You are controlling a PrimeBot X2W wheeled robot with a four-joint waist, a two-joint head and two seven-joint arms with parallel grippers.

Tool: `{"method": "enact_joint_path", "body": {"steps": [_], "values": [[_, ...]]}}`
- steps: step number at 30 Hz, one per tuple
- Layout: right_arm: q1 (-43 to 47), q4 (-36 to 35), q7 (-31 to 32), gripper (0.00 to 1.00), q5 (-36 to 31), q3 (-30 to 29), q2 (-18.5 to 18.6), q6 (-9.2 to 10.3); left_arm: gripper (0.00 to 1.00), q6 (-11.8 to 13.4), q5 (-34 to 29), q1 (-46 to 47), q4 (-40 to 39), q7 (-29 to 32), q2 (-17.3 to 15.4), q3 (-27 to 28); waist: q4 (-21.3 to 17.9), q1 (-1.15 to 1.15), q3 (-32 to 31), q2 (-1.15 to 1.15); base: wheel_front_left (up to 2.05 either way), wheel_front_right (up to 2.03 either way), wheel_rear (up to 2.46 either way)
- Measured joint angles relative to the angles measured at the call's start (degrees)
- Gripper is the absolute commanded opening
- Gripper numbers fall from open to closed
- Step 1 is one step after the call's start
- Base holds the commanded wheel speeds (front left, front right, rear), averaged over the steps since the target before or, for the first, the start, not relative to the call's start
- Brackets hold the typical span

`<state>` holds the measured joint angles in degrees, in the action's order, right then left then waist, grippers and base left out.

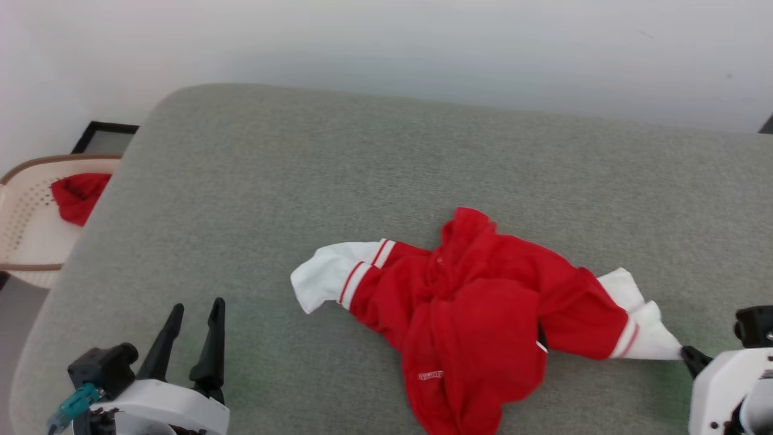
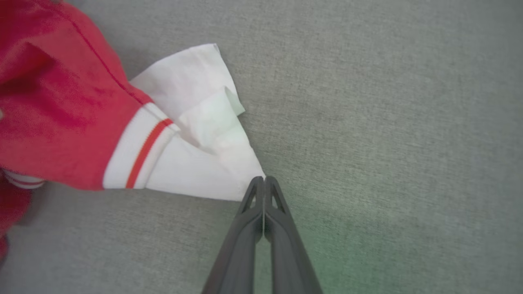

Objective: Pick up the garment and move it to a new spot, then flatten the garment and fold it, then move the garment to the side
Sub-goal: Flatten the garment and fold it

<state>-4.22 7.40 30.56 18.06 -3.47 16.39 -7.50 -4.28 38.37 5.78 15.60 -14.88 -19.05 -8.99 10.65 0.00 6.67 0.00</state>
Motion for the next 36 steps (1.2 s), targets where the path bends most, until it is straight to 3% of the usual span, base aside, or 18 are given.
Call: {"method": "enact_joint_path", "body": {"steps": [14,15,16,17,18,27,36], "values": [[-1.2,2.5,-0.6,0.0,-3.1,-5.7,1.1,-0.01,1.0,0.3,0.3,0.1,-0.4,0.3,-0.8,-0.2,-3.7,0.0,1.2,0.0,0.0,0.0,0.0],[-1.3,2.8,-0.8,0.05,-3.1,-5.6,0.9,-0.01,1.0,0.3,0.4,0.1,-0.5,0.6,-0.9,-0.3,-3.9,0.0,1.2,0.0,0.0,0.0,0.0],[-1.4,3.1,-1.0,0.24,-3.1,-5.7,0.6,-0.01,1.0,0.3,0.4,0.1,-0.6,0.7,-1.0,-0.4,-4.1,0.0,1.3,0.0,0.0,0.0,0.0],[-1.6,3.3,-1.4,0.65,-3.1,-5.7,0.3,-0.01,1.0,0.3,0.4,0.2,-0.7,0.9,-1.2,-0.4,-4.3,0.0,1.3,0.0,0.0,0.0,0.0],[-2.1,3.4,-1.9,1.0,-3.1,-5.7,0.0,-0.01,1.0,0.3,0.4,0.2,-0.9,1.3,-1.4,-0.5,-4.5,0.0,1.3,0.0,0.0,0.0,0.0],[-3.4,0.9,-3.5,1.0,-2.1,-4.9,-2.0,0.0,1.0,-0.3,1.3,3.3,-5.9,9.9,-5.8,-1.9,-6.6,0.0,1.2,0.0,0.0,0.0,0.0],[-3.5,-4.0,-7.0,1.0,-1.1,-2.6,-5.1,0.0,1.0,-0.4,7.2,10.0,-10.8,28.9,-11.3,-3.2,-9.5,0.0,1.8,0.0,0.0,0.0,0.0]]}}
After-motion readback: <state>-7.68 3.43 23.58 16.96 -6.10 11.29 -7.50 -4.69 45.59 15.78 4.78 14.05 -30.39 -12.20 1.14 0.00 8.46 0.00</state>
